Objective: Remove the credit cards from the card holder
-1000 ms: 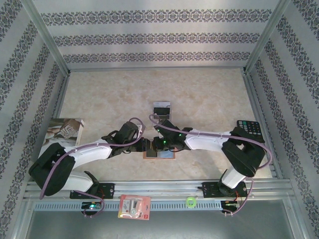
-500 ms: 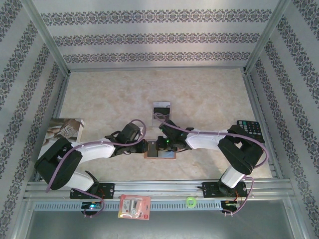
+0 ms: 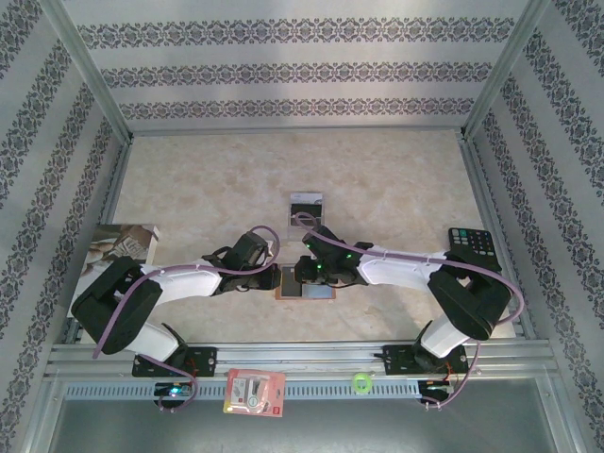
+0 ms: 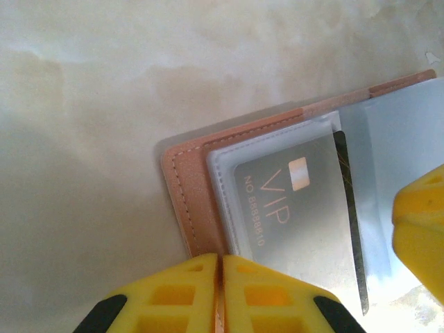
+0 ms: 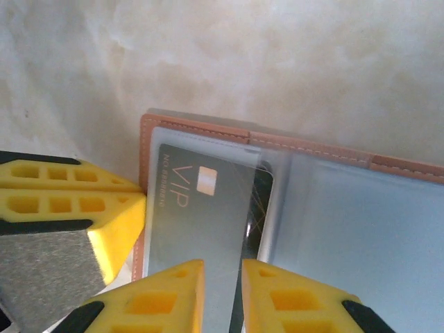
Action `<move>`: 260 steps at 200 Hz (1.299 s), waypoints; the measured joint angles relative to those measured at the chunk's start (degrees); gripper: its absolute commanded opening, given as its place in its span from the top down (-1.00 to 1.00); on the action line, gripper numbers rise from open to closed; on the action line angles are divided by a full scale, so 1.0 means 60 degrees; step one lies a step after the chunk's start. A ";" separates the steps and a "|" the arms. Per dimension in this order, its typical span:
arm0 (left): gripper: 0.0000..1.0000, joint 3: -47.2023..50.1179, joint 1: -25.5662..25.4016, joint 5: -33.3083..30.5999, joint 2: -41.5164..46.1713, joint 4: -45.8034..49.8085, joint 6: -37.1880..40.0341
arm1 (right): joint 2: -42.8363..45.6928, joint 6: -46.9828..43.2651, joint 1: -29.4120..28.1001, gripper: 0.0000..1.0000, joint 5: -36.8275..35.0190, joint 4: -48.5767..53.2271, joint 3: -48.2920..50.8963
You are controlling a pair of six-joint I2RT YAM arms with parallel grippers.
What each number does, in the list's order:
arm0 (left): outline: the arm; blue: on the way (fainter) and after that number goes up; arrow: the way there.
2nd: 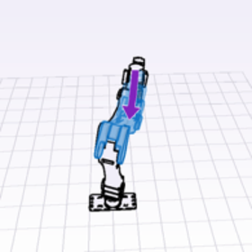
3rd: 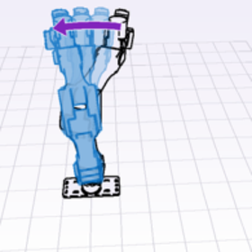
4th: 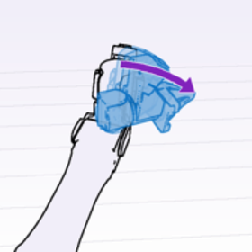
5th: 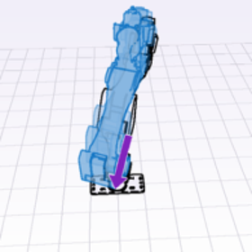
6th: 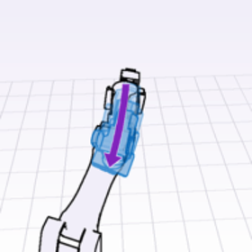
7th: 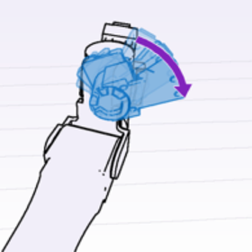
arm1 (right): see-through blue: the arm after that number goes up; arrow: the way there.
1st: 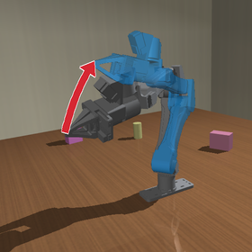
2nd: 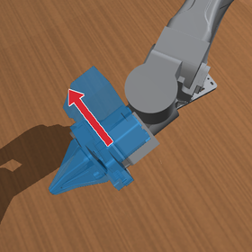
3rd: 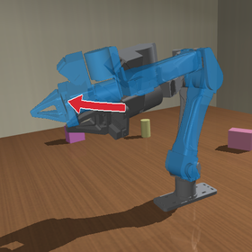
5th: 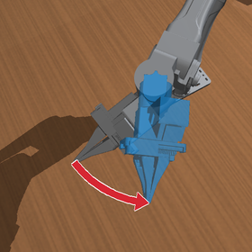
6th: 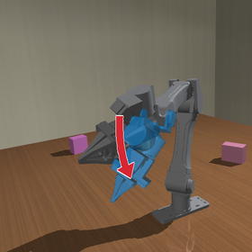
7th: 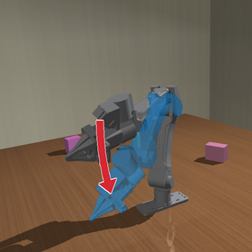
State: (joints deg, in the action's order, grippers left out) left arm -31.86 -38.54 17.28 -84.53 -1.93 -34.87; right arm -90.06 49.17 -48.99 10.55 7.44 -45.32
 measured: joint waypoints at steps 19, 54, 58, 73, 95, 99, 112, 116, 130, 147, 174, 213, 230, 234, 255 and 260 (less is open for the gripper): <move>0.76 0.0062 -0.0004 0.0000 0.0040 -0.0047 -0.0004 | 0.0011 0.0040 0.0022 0.57 0.0040 -0.0076 0.0033; 0.75 0.0157 -0.0004 0.0004 0.0069 -0.0186 -0.0007 | -0.0120 0.0266 0.0138 0.58 0.0262 -0.0284 0.0237; 0.74 0.0164 -0.0004 0.0004 0.0080 -0.0189 -0.0011 | -0.0120 0.0291 0.0149 0.58 0.0266 -0.0306 0.0270; 0.68 0.0222 -0.0011 0.0004 0.0204 -0.0168 -0.0011 | -0.0120 0.0328 0.0211 0.59 0.0291 -0.0339 0.0379; 0.61 0.0397 -0.0015 -0.0117 0.0852 0.0328 -0.0004 | -0.0120 0.0324 0.0211 0.60 0.0291 -0.0346 0.0459; 0.61 0.0415 -0.0015 -0.0160 0.1013 0.0444 -0.0004 | -0.0117 0.0324 0.0211 0.61 0.0291 -0.0346 0.0459; 0.61 0.0415 -0.0018 -0.0262 0.1570 0.0696 0.0004 | -0.0066 0.0321 0.0211 0.62 0.0291 -0.0350 0.0459; 0.61 0.0412 -0.0022 -0.0284 0.1749 0.0736 0.0007 | -0.0044 0.0321 0.0211 0.62 0.0291 -0.0353 0.0459; 0.65 0.0310 -0.0073 -0.0379 0.2106 0.0838 0.0007 | 0.0033 0.0317 0.0211 0.64 0.0288 -0.0361 0.0459; 0.72 0.0062 -0.0229 -0.0404 0.2036 0.0834 0.0029 | 0.0058 0.0313 0.0211 0.66 0.0288 -0.0364 0.0459; 0.83 -0.0222 -0.0463 -0.0386 0.1286 0.0681 0.0029 | 0.0058 0.0313 0.0211 0.66 0.0291 -0.0364 0.0459; 0.92 -0.0229 -0.0503 -0.0433 0.0270 0.0576 0.0025 | 0.0058 0.0288 0.0208 0.66 0.0295 -0.0386 0.0470; 0.94 -0.0229 -0.0499 -0.0430 0.0087 0.0262 0.0025 | 0.0058 0.0284 0.0208 0.65 0.0302 -0.0452 0.0517; 0.94 -0.0229 -0.0499 -0.0426 0.0058 0.0208 0.0025 | 0.0058 0.0284 0.0208 0.65 0.0306 -0.0455 0.0525; 0.95 -0.0229 -0.0499 -0.0426 -0.0058 -0.0062 0.0025 | 0.0058 0.0288 0.0208 0.64 0.0313 -0.0495 0.0565; 0.95 -0.0226 -0.0499 -0.0426 -0.0066 -0.0084 0.0025 | 0.0058 0.0288 0.0208 0.64 0.0317 -0.0506 0.0576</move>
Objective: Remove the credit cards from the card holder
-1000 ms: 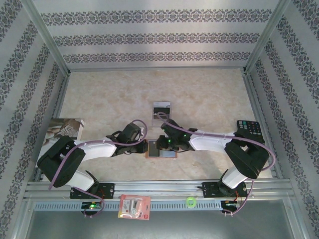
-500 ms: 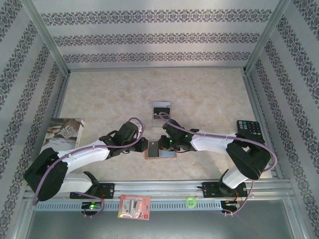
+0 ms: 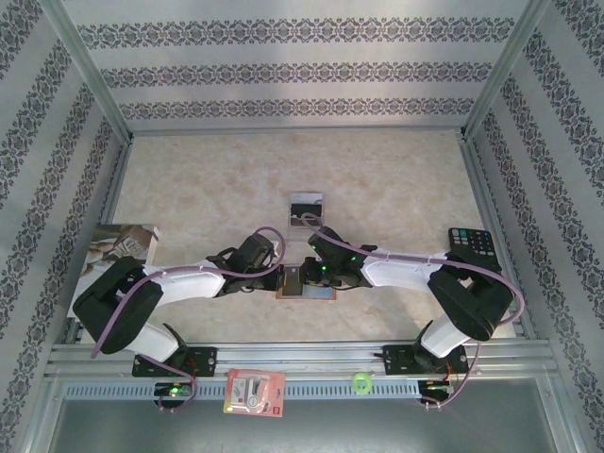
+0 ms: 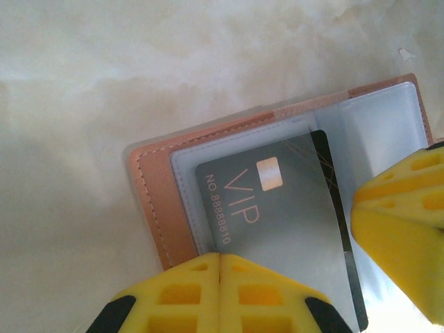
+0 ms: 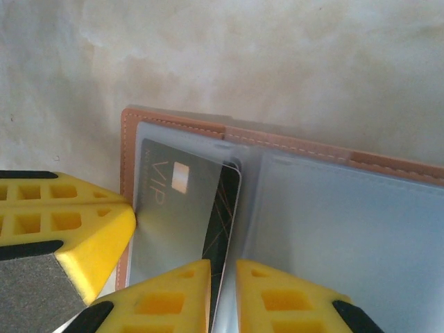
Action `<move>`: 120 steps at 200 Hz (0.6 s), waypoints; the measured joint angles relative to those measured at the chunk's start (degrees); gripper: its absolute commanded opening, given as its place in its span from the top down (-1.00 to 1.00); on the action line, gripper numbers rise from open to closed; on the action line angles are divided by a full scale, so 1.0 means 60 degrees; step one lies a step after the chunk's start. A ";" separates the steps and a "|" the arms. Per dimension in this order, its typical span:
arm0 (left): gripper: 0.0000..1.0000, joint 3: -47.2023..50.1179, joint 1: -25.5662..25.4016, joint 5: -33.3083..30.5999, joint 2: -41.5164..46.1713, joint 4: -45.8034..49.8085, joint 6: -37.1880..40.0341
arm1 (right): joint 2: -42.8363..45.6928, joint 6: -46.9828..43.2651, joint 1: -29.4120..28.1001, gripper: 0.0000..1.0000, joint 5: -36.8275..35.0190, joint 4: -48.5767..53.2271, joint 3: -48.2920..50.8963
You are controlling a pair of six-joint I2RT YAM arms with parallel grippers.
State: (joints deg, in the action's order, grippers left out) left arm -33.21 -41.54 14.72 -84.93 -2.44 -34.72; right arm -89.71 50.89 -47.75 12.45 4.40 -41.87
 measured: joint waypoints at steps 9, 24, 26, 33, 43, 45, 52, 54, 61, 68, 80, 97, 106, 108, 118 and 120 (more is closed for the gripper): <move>0.96 0.0025 0.0000 0.0000 0.0000 -0.0036 -0.0004 | 0.0000 0.0000 0.0000 0.64 0.0000 0.0004 0.0011; 0.96 0.0087 0.0004 0.0000 0.0007 -0.0142 -0.0004 | 0.0000 0.0000 0.0004 0.64 0.0007 -0.0004 0.0011; 0.96 0.0098 0.0000 0.0000 0.0011 -0.0157 -0.0004 | 0.0000 0.0000 0.0004 0.64 0.0011 -0.0004 0.0011; 0.97 0.0124 0.0004 0.0000 0.0022 -0.0197 -0.0011 | 0.0000 0.0000 0.0007 0.64 0.0015 -0.0015 0.0011; 0.97 0.0142 0.0000 0.0004 0.0036 -0.0222 -0.0029 | 0.0000 0.0004 0.0025 0.64 0.0066 -0.0066 0.0018; 0.97 0.0142 0.0004 0.0004 0.0040 -0.0222 -0.0029 | 0.0000 0.0004 0.0025 0.64 0.0076 -0.0069 0.0022; 0.97 0.0146 0.0004 0.0004 0.0044 -0.0222 -0.0033 | -0.0004 0.0004 0.0051 0.64 0.0098 -0.0109 0.0025; 0.97 0.0149 0.0004 0.0004 0.0044 -0.0226 -0.0033 | -0.0004 0.0007 0.0051 0.64 0.0098 -0.0117 0.0025; 0.97 0.0164 0.0004 0.0007 0.0051 -0.0244 -0.0033 | -0.0011 0.0007 0.0066 0.64 0.0131 -0.0160 0.0025; 0.98 0.0175 0.0004 0.0007 0.0058 -0.0248 -0.0033 | -0.0018 0.0018 0.0066 0.64 0.0168 -0.0219 0.0029; 0.97 0.0189 0.0004 0.0007 0.0084 -0.0248 -0.0033 | -0.0036 0.0044 0.0066 0.64 0.0262 -0.0335 0.0029; 0.98 0.0204 0.0004 0.0015 0.0098 -0.0248 -0.0033 | -0.0135 0.0069 0.0066 0.65 0.0382 -0.0506 0.0025; 0.99 0.0204 0.0004 0.0033 0.0106 -0.0248 -0.0033 | -0.0204 0.0080 0.0066 0.66 0.0433 -0.0568 0.0025; 0.99 0.0204 0.0000 0.0036 0.0109 -0.0248 -0.0033 | -0.0222 0.0084 0.0066 0.66 0.0441 -0.0579 0.0029; 0.99 0.0204 0.0004 0.0036 0.0109 -0.0248 -0.0033 | -0.0291 0.0142 0.0066 0.66 0.0463 -0.0616 0.0025; 0.99 0.0204 0.0004 0.0036 0.0109 -0.0248 -0.0033 | -0.0302 0.0149 0.0066 0.66 0.0474 -0.0623 0.0029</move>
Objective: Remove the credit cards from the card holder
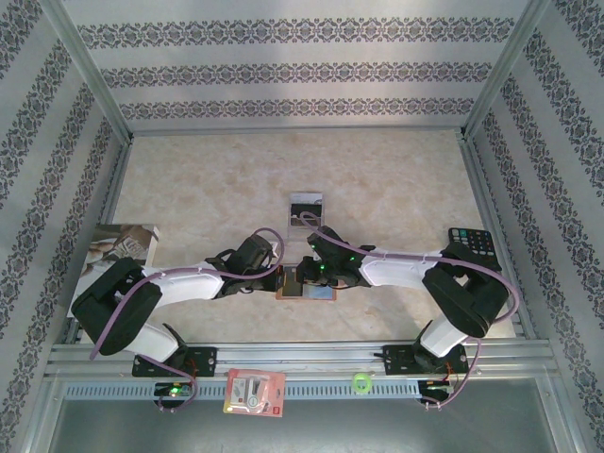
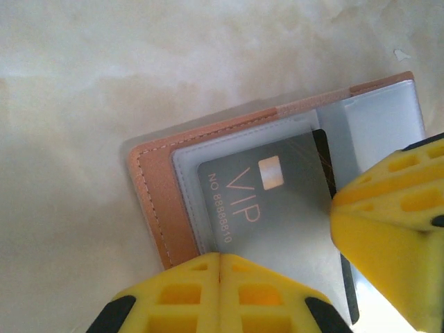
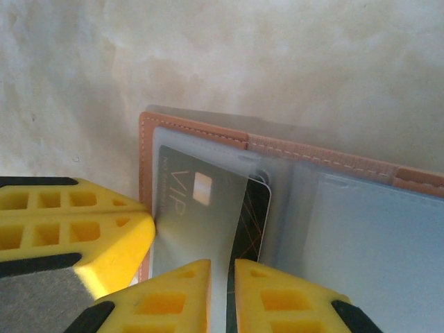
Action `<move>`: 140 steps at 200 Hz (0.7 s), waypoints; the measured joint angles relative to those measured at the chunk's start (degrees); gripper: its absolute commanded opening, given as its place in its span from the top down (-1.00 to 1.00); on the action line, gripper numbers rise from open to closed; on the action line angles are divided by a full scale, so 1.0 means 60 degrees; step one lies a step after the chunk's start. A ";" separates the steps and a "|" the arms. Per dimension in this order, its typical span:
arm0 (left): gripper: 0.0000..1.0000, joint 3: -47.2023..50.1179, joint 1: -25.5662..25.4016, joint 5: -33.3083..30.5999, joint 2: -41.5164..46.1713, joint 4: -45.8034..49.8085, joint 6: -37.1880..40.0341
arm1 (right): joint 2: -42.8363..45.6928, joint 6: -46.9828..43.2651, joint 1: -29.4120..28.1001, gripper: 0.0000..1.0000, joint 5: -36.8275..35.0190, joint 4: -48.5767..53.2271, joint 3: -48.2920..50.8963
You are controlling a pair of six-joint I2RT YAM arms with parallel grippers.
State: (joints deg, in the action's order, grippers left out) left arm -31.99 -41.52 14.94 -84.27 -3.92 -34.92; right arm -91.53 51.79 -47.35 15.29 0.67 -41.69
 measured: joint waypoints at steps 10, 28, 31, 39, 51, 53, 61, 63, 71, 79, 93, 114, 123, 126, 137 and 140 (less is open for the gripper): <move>1.00 0.0000 0.0000 0.0000 0.0000 -0.0004 -0.0004 | -0.0036 0.0066 0.0000 0.66 0.0025 -0.0015 0.0000; 1.00 0.0018 0.0000 0.0004 0.0011 -0.0022 -0.0004 | -0.0040 0.0135 0.0004 0.62 0.0036 -0.0073 0.0047; 1.00 0.0025 0.0000 0.0004 0.0022 -0.0033 -0.0004 | -0.0040 0.0146 0.0004 0.62 0.0036 -0.0087 0.0066; 1.00 0.0029 0.0000 0.0004 0.0040 -0.0036 -0.0004 | -0.0036 0.0146 0.0004 0.62 0.0036 -0.0124 0.0113; 1.00 0.0047 0.0000 0.0004 0.0047 -0.0036 -0.0004 | 0.0018 0.0146 0.0004 0.61 0.0036 -0.0113 0.0175; 1.00 0.0047 -0.0004 0.0004 0.0047 -0.0040 -0.0004 | 0.0040 0.0146 0.0004 0.62 0.0033 -0.0113 0.0186; 1.00 0.0047 0.0000 0.0004 0.0051 -0.0036 -0.0004 | 0.0135 0.0146 0.0004 0.61 0.0029 -0.0109 0.0233; 1.00 0.0047 0.0000 0.0004 0.0051 -0.0036 -0.0004 | 0.0164 0.0146 0.0004 0.61 0.0029 -0.0106 0.0240; 1.00 0.0062 -0.0004 0.0004 0.0051 -0.0036 -0.0004 | 0.0277 0.0146 0.0004 0.62 0.0029 -0.0080 0.0280; 1.00 0.0069 -0.0004 0.0000 0.0051 -0.0033 -0.0004 | 0.0379 0.0146 0.0011 0.61 0.0025 -0.0073 0.0313; 1.00 0.0080 0.0000 0.0004 0.0051 -0.0033 -0.0007 | 0.0477 0.0157 0.0062 0.62 0.0018 -0.0073 0.0361; 1.00 0.0080 0.0000 0.0004 0.0051 -0.0033 -0.0004 | 0.0484 0.0175 0.0066 0.62 0.0000 -0.0069 0.0437; 1.00 0.0080 0.0000 0.0004 0.0051 -0.0033 -0.0004 | 0.0484 0.0178 0.0066 0.62 0.0004 -0.0058 0.0463; 1.00 0.0080 -0.0004 0.0004 0.0051 -0.0033 -0.0004 | 0.0481 0.0178 0.0066 0.62 0.0004 -0.0044 0.0466; 1.00 0.0080 -0.0004 0.0004 0.0051 -0.0033 -0.0004 | 0.0481 0.0178 0.0084 0.62 0.0004 -0.0015 0.0470; 1.00 0.0080 -0.0004 0.0004 0.0051 -0.0036 -0.0004 | 0.0481 0.0178 0.0095 0.62 0.0004 -0.0011 0.0470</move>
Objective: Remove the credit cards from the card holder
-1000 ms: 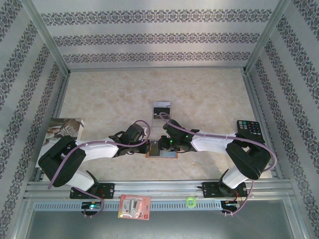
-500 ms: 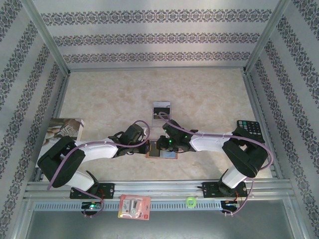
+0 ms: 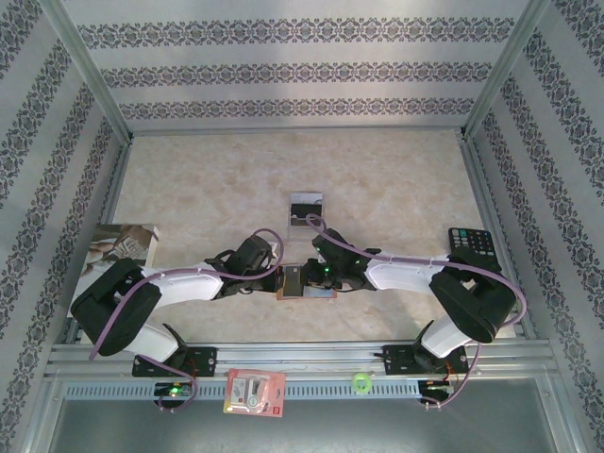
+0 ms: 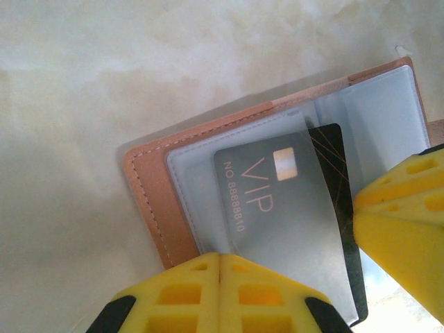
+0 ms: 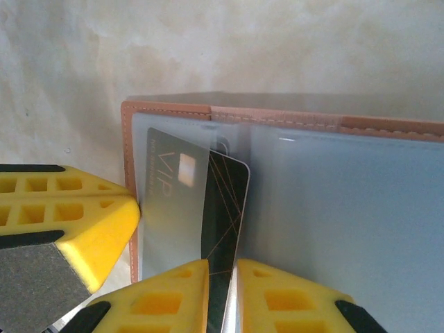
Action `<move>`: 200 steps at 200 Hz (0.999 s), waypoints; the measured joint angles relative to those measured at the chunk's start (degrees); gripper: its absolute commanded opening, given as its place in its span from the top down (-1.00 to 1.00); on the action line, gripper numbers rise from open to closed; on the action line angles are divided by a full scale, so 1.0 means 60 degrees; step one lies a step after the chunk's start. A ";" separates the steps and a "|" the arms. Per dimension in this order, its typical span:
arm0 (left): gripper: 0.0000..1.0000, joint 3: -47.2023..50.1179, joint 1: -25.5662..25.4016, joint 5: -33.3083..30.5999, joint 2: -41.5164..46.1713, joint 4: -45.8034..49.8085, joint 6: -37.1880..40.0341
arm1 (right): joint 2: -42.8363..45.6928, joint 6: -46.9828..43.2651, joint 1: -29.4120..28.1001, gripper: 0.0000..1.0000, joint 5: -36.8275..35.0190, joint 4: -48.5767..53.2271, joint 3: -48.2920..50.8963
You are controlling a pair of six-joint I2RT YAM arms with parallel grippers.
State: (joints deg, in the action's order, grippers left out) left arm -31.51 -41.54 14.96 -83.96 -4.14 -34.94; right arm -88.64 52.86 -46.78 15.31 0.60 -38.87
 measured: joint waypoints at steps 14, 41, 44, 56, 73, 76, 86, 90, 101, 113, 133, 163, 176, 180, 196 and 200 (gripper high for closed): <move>1.00 0.0000 0.0000 0.0000 0.0000 0.0000 -0.0004 | -0.0004 0.0018 0.0033 0.62 -0.0004 0.0000 0.0000; 1.00 0.0000 0.0004 0.0007 0.0000 0.0000 0.0000 | -0.0149 0.0036 0.0033 0.62 0.0011 -0.0040 0.0000; 1.00 0.0000 0.0004 0.0018 0.0000 -0.0004 0.0000 | -0.0189 0.0033 0.0033 0.62 0.0015 -0.0051 0.0000; 1.00 0.0000 0.0004 0.0040 -0.0004 -0.0036 0.0000 | -0.0339 0.0036 0.0033 0.62 0.0058 -0.0109 0.0000; 1.00 0.0000 0.0004 0.0066 -0.0007 -0.0040 0.0000 | -0.0433 0.0066 0.0036 0.68 0.0146 -0.0211 -0.0004; 1.00 0.0000 0.0004 0.0066 -0.0007 -0.0040 0.0000 | -0.0433 0.0076 0.0051 0.70 0.0149 -0.0215 -0.0004; 1.00 0.0000 0.0004 0.0066 -0.0007 -0.0040 0.0000 | -0.0437 0.0087 0.0084 0.81 0.0204 -0.0229 -0.0004; 1.00 0.0000 0.0004 0.0069 -0.0007 -0.0040 0.0000 | -0.0441 0.0153 0.0095 0.86 0.0215 -0.0240 -0.0004; 1.00 0.0000 0.0004 0.0069 -0.0007 -0.0040 0.0000 | -0.0444 0.0168 0.0113 1.00 0.0251 -0.0288 -0.0004; 1.00 0.0000 0.0004 0.0069 -0.0007 -0.0040 0.0000 | -0.0444 0.0204 0.0157 1.00 0.0295 -0.0313 0.0000; 1.00 0.0000 0.0004 0.0073 -0.0007 -0.0040 0.0000 | -0.0401 0.0200 0.0160 1.00 0.0277 -0.0364 0.0036; 1.00 0.0004 0.0007 0.0073 -0.0007 -0.0036 0.0000 | 0.0124 0.0004 0.0266 1.00 0.0102 -0.0226 0.0259; 1.00 0.0011 0.0051 0.0080 -0.0007 -0.0036 0.0000 | 0.0437 -0.0200 0.0310 1.00 -0.0018 0.0011 0.0284; 1.00 0.0011 0.0055 0.0109 -0.0007 -0.0033 0.0000 | 0.0554 -0.0284 0.0335 1.00 -0.0051 0.0091 0.0299; 1.00 0.0011 0.0076 0.0149 -0.0007 -0.0033 0.0000 | 0.0954 -0.0557 0.0397 1.00 -0.0240 0.0474 0.0317; 1.00 0.0011 0.0076 0.0160 -0.0007 -0.0033 0.0000 | 0.1035 -0.0623 0.0401 1.00 -0.0284 0.0568 0.0317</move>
State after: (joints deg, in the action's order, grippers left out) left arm -31.44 -41.08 15.92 -84.01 -4.34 -34.94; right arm -82.43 49.12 -44.38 13.61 4.01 -36.97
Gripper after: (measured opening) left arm 0.064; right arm 0.049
